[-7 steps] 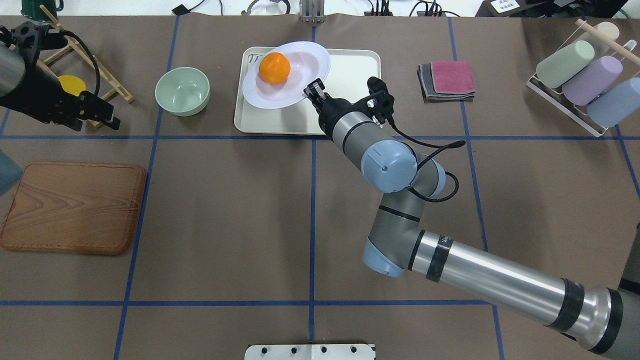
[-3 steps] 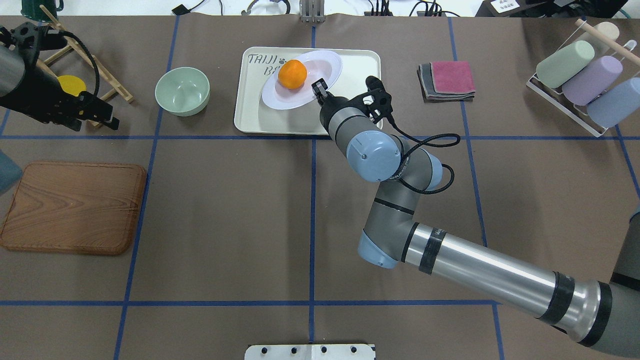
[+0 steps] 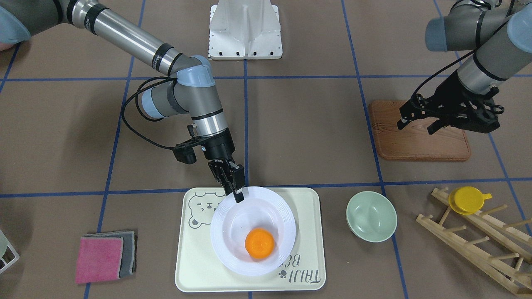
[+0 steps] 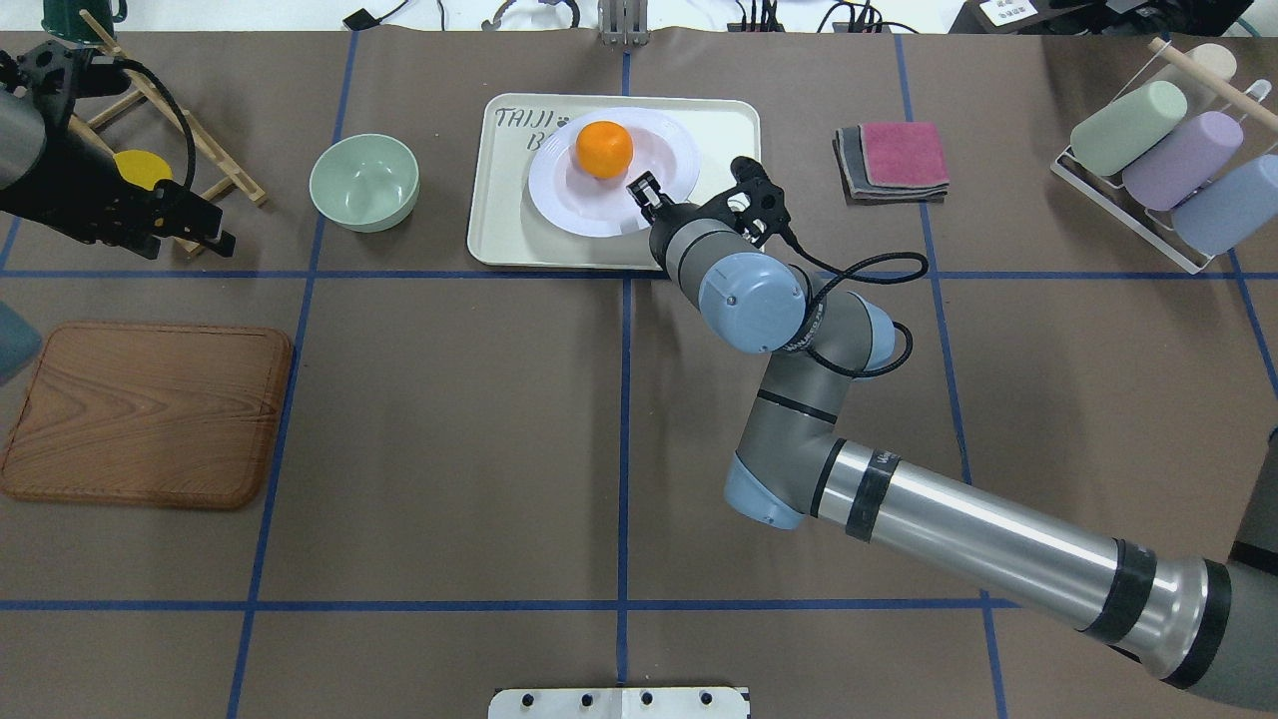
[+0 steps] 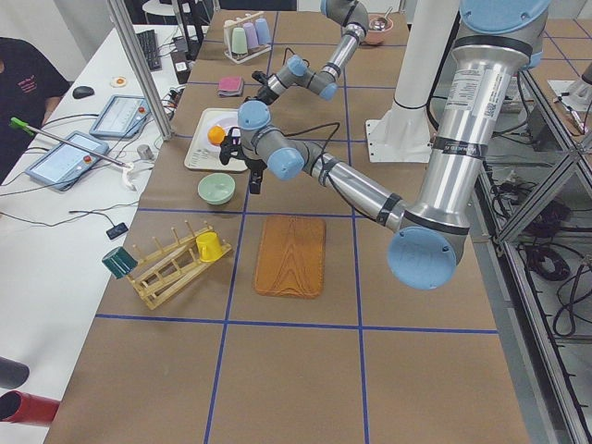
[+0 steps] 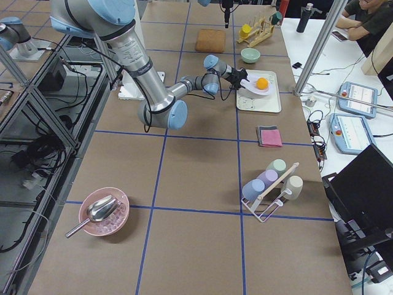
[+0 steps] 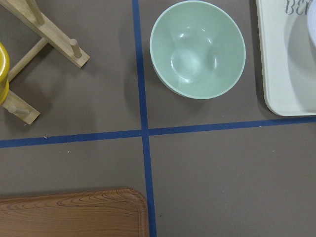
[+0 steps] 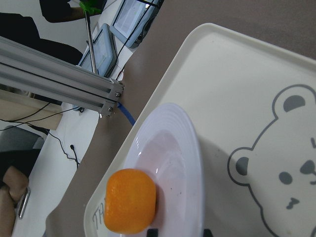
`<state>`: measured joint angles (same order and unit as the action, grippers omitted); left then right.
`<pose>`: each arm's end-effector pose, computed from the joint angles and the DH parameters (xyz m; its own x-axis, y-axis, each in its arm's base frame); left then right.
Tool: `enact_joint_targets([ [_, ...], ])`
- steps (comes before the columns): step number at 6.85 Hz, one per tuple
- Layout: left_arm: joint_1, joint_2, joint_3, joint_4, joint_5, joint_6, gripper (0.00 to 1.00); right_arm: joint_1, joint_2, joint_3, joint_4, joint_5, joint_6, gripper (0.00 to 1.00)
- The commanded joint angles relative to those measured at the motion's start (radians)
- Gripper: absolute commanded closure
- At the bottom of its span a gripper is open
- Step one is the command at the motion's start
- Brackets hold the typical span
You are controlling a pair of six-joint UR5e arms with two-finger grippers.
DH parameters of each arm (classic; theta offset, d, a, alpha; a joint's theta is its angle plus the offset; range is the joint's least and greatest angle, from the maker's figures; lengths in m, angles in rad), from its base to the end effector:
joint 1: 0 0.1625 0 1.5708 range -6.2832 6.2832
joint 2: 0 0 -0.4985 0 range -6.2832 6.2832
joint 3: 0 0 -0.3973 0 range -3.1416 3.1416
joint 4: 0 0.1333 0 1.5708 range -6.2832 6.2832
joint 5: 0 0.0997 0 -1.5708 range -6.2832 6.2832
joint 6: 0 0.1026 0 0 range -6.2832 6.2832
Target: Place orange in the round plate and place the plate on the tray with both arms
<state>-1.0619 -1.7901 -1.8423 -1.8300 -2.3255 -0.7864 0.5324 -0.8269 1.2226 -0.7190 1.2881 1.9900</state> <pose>0.2289 -0.5396 0.4485 0.5410 0.0865 -0.8366 0.0374 0.9912 0.1267 -0.6323 -0.5604 0.3129 -0.0411 0.4294 0.9022 -0.7648 0.5675 -0.3050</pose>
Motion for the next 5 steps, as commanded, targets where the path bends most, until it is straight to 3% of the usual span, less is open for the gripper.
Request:
enact_joint_targets([
  [1,-0.009,0.0,0.002,0.002,0.0,0.001,0.07,0.058,-0.076,0.123,-0.178,0.261,-0.351,0.0],
  [3,-0.009,0.006,0.009,0.0,0.0,0.003,0.07,0.147,-0.206,0.428,-0.565,0.431,-0.825,0.0],
  [4,-0.012,0.011,0.021,0.002,-0.002,0.057,0.07,0.269,-0.254,0.49,-0.638,0.632,-0.946,0.0],
  [5,-0.032,0.071,0.041,0.0,0.001,0.161,0.03,0.428,-0.312,0.501,-0.628,0.894,-1.073,0.0],
])
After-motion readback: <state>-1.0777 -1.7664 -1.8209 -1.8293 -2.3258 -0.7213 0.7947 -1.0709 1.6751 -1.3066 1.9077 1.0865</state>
